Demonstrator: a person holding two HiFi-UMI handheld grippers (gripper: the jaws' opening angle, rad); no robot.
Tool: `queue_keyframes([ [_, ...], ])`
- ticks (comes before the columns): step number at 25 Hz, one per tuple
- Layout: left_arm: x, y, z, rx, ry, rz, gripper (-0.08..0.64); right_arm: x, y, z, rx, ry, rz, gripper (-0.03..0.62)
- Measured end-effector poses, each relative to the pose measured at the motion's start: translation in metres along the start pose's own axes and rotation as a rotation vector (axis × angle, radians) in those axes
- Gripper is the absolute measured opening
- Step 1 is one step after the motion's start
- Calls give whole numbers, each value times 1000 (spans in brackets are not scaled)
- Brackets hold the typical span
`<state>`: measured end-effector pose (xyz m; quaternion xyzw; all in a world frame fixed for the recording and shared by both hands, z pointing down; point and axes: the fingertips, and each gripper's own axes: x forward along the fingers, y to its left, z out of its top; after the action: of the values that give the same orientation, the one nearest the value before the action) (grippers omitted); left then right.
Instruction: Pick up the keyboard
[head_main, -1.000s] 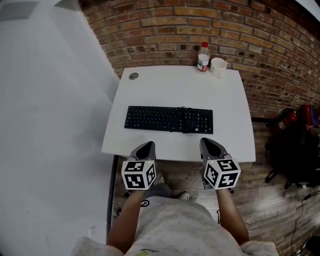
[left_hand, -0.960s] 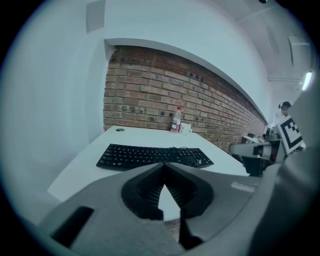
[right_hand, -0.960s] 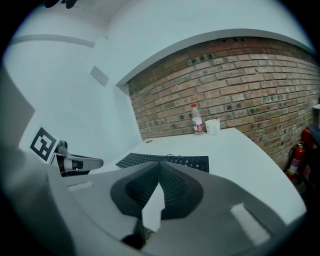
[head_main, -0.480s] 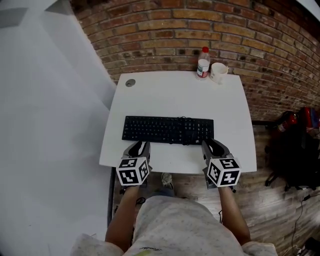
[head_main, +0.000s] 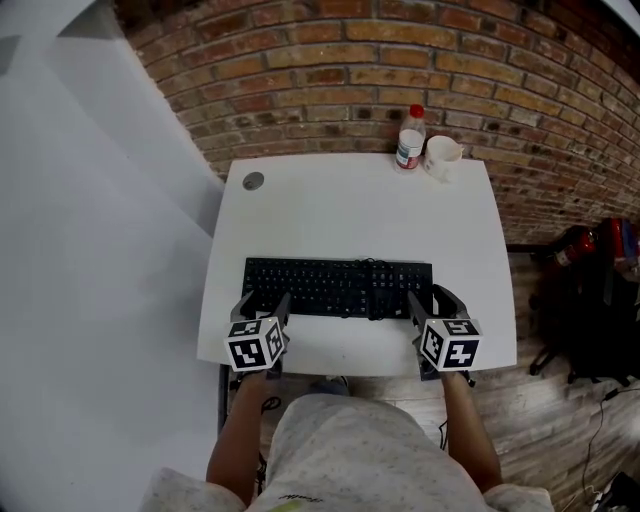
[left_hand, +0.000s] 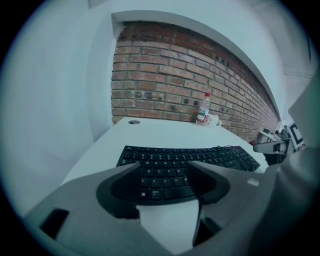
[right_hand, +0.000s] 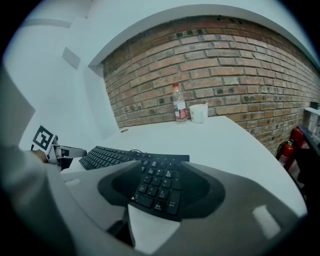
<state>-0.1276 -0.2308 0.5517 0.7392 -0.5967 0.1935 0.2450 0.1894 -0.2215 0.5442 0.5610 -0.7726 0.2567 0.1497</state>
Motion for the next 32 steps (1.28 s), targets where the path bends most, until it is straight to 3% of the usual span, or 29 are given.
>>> queue_keyframes([
  [10,36,39,4,-2,74,-1,421,43,-19,-3,53,79,-68,348],
  [14,42,45,5,18,98,-12,436,52,-23,-5,80,106,-91,377],
  [16,45,49,5,30,108,-14,479,56,-25,-5,99,111,-95,394],
  [20,52,58,4,-2,132,-38,513,62,-26,-6,140,126,-96,408],
  [25,57,61,8,-16,138,-88,516,67,-21,-8,191,135,-73,395],
  [29,62,53,7,-38,171,-173,445,69,-20,-8,200,152,-55,394],
  [32,65,53,6,-54,171,-194,445,70,-19,-8,201,151,-57,394],
])
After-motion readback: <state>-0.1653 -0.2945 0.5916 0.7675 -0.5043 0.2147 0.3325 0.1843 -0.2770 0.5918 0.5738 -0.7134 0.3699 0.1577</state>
